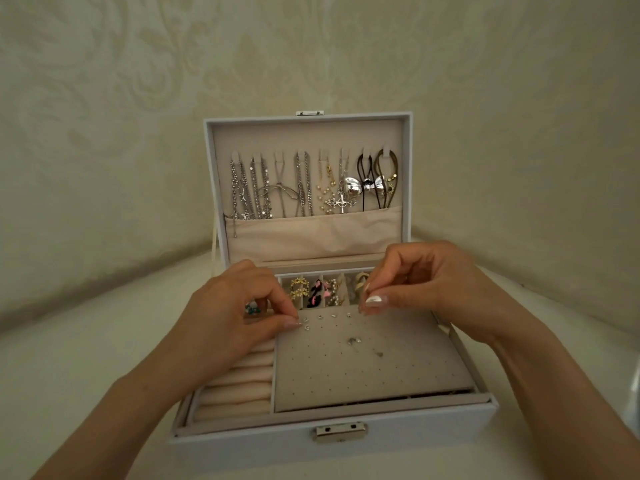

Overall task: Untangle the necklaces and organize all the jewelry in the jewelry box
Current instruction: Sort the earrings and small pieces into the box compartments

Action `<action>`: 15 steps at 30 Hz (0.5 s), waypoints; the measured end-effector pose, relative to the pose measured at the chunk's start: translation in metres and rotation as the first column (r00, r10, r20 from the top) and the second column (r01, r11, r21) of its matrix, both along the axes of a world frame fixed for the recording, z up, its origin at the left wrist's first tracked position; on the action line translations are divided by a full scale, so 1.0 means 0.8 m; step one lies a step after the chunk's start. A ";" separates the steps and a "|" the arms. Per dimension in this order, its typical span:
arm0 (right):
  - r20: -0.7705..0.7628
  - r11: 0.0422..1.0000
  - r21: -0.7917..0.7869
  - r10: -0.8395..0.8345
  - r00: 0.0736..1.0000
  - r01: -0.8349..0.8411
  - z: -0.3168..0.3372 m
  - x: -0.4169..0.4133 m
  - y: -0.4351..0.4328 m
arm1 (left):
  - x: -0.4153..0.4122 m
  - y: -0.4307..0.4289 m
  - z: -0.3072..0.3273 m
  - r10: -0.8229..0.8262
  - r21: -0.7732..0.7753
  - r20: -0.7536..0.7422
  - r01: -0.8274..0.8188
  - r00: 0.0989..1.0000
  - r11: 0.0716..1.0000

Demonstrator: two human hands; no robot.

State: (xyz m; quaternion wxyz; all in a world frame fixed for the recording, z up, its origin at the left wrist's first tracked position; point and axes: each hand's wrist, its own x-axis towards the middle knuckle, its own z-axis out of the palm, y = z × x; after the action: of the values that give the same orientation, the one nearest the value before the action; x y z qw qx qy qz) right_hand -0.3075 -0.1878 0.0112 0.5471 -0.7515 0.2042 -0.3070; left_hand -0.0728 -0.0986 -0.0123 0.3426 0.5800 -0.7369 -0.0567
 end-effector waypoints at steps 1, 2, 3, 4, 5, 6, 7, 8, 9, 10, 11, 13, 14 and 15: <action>-0.009 1.000 -0.007 -0.007 1.000 0.007 0.000 0.000 0.000 | -0.001 0.000 0.000 0.012 0.003 0.004 -0.012 1.000 1.000; -0.013 1.000 -0.011 -0.014 1.000 0.014 0.000 0.001 0.000 | -0.001 0.001 0.000 0.022 0.006 0.004 -0.022 1.000 1.000; -0.008 1.000 -0.010 -0.020 1.000 0.020 0.000 0.001 0.000 | -0.001 0.001 0.000 0.028 0.008 0.002 -0.028 1.000 1.000; 0.002 1.000 -0.003 -0.026 1.000 0.026 0.001 0.002 0.000 | -0.001 0.000 0.000 0.027 0.008 0.000 -0.027 1.000 1.000; 0.012 1.000 0.004 -0.030 0.999 0.030 0.001 0.002 0.000 | 0.000 0.001 0.000 0.021 0.010 0.001 -0.021 1.000 1.000; 0.017 0.999 0.008 -0.031 0.999 0.031 0.002 0.003 0.000 | 0.001 0.001 0.000 0.011 0.012 0.002 -0.011 1.000 1.000; 0.016 1.000 0.005 -0.030 0.999 0.030 0.002 0.003 0.000 | 0.002 0.001 0.000 0.002 0.014 0.003 -0.002 1.000 1.000; 0.012 1.000 0.001 -0.028 1.000 0.028 0.002 0.003 0.000 | 0.003 0.001 0.000 -0.006 0.014 0.006 0.006 1.000 1.000; 0.010 1.000 -0.002 -0.023 1.000 0.023 0.002 0.003 0.000 | 0.003 0.001 0.000 -0.011 0.011 0.009 0.011 1.000 1.000; 0.009 1.000 -0.004 -0.018 1.000 0.018 0.002 0.003 0.000 | 0.004 0.001 0.000 -0.013 0.006 0.011 0.012 1.000 1.000; 0.011 1.000 -0.005 -0.012 1.000 0.012 0.001 0.003 0.000 | 0.003 0.002 0.000 -0.011 0.000 0.014 0.011 1.000 1.000; 0.017 1.000 -0.010 -0.003 1.000 0.003 0.000 0.003 -0.001 | 0.003 0.002 0.000 -0.009 -0.016 0.029 0.010 1.000 1.000; 0.021 1.000 -0.012 0.001 1.000 -0.001 0.000 0.003 -0.001 | 0.003 0.002 0.000 -0.012 -0.023 0.034 0.013 0.999 1.000; 0.026 1.000 -0.012 0.005 1.000 -0.005 -0.001 0.003 -0.001 | 0.003 0.001 0.000 -0.016 -0.025 0.035 0.016 0.999 1.000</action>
State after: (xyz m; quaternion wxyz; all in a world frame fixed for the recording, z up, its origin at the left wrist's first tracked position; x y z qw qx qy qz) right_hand -0.3050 -0.1889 0.0103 0.5460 -0.7512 0.1933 -0.3165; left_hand -0.0705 -0.0975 -0.0125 0.3368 0.5705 -0.7480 -0.0400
